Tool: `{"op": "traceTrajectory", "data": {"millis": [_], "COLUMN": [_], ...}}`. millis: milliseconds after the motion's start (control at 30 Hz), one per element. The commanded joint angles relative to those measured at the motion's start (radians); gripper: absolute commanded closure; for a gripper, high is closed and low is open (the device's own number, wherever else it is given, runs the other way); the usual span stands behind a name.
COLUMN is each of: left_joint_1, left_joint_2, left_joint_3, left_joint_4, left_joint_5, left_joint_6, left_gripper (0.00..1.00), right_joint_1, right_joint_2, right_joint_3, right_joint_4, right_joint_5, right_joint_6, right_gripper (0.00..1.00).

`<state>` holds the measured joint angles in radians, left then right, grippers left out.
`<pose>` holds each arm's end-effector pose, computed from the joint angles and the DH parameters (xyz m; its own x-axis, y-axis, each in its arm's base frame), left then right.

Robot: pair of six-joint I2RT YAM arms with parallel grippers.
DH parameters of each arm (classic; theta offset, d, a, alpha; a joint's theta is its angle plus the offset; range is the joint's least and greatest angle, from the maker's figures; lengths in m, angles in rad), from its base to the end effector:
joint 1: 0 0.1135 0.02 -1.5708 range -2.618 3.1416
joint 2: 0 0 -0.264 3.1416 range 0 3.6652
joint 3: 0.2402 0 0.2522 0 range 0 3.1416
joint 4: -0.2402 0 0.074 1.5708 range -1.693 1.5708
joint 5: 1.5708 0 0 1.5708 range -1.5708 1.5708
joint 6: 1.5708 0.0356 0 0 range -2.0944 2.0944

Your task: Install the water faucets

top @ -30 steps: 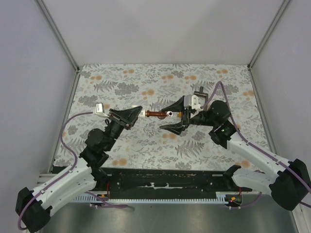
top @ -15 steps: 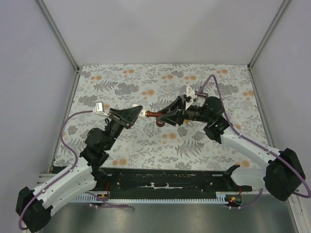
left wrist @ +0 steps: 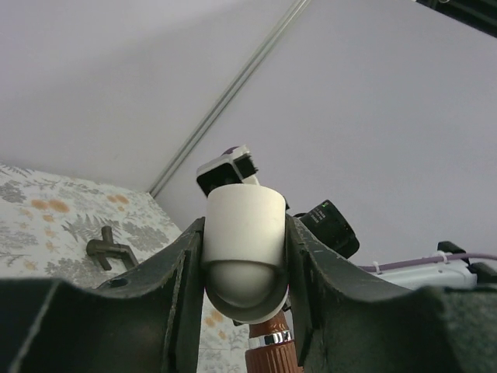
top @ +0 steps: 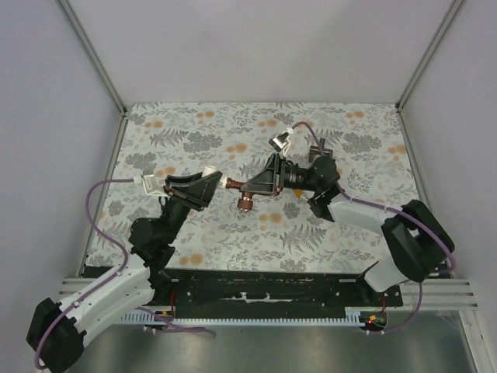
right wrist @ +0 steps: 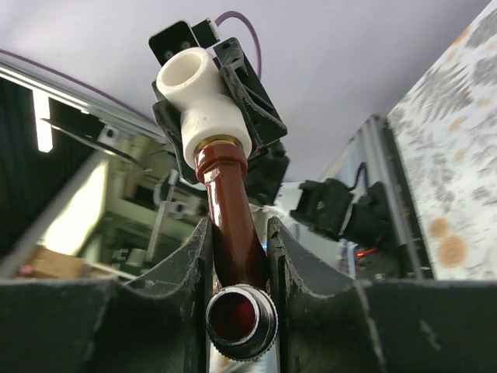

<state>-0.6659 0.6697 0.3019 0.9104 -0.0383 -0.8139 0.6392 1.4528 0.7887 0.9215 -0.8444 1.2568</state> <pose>0.1243 -0.0959 0.3019 -0.1512 -0.8050 -0.5737 0.7014 0.3216 -0.6361 0.2355 0.2082 0.2968 -0.8656 0.1437 -0.4797 -0.4959 -0.1130 0.8610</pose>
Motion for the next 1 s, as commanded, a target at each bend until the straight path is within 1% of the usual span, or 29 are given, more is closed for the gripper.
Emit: {"op": "traceTrajectory", "data": {"millis": [0,33,67,133,167,200,233,267,300,467,567,633,667,700,733,767,800,900,967], "left_joint_1": [-0.029,-0.029,-0.028,-0.027,-0.029,-0.029,-0.028,-0.027,-0.027,-0.024,-0.024,-0.024,-0.024,-0.023,-0.024,-0.023,-0.023,-0.023,-0.021], "left_joint_2": [-0.015,-0.027,-0.036,-0.064,-0.079,-0.096,-0.110,-0.126,-0.139,-0.186,-0.197,-0.194,-0.194,-0.191,-0.191,-0.191,-0.190,-0.182,-0.177], "left_joint_3": [-0.032,-0.037,-0.040,-0.043,-0.044,-0.044,-0.043,-0.040,-0.041,-0.052,-0.029,-0.001,0.014,0.023,0.032,0.042,0.045,0.059,0.068], "left_joint_4": [0.179,0.165,0.147,0.101,0.072,0.039,0.003,-0.040,-0.066,-0.168,-0.264,-0.341,-0.384,-0.407,-0.430,-0.455,-0.465,-0.484,-0.505], "left_joint_5": [0.222,0.207,0.193,0.147,0.121,0.085,0.056,0.043,0.003,-0.116,-0.192,-0.221,-0.238,-0.248,-0.259,-0.270,-0.278,-0.285,-0.294], "left_joint_6": [0.124,0.124,0.122,0.119,0.119,0.117,0.113,0.114,0.116,0.062,0.016,-0.014,-0.039,-0.051,-0.062,-0.077,-0.083,-0.100,-0.125], "left_gripper": [0.98,0.98,0.98,0.98,0.98,0.98,0.98,0.98,0.98,0.98,0.98,0.98,0.98,0.98,0.98,0.98,0.98,0.98,0.98], "right_joint_1": [0.002,0.001,0.001,-0.007,-0.012,-0.021,-0.029,-0.041,-0.053,-0.136,-0.188,-0.207,-0.207,-0.205,-0.200,-0.200,-0.200,-0.202,-0.205], "right_joint_2": [0.162,0.179,0.188,0.184,0.173,0.156,0.143,0.123,0.103,0.005,-0.069,-0.138,-0.190,-0.230,-0.276,-0.322,-0.366,-0.506,-0.538], "right_joint_3": [-0.052,-0.049,-0.046,-0.045,-0.046,-0.048,-0.049,-0.051,-0.052,-0.063,-0.072,-0.048,-0.022,0.000,0.004,-0.026,-0.064,-0.207,-0.275], "right_joint_4": [0.345,0.384,0.395,0.386,0.367,0.338,0.308,0.271,0.232,0.064,-0.114,-0.319,-0.452,-0.542,-0.596,-0.563,-0.512,-0.318,-0.183], "right_joint_5": [0.114,0.114,0.111,0.113,0.116,0.114,0.114,0.114,0.113,0.108,0.119,0.142,0.166,0.213,0.269,0.315,0.397,0.554,0.570], "right_joint_6": [0.410,0.421,0.418,0.386,0.357,0.328,0.300,0.271,0.241,0.113,-0.029,-0.202,-0.343,-0.481,-0.631,-0.701,-0.730,-0.665,-0.684], "right_gripper": [0.96,0.92,0.83,0.75,0.69,0.60,0.48,0.33,0.03,0.02,0.02,0.02,0.02,0.02,0.02,0.02,0.02,0.02,0.02]}}
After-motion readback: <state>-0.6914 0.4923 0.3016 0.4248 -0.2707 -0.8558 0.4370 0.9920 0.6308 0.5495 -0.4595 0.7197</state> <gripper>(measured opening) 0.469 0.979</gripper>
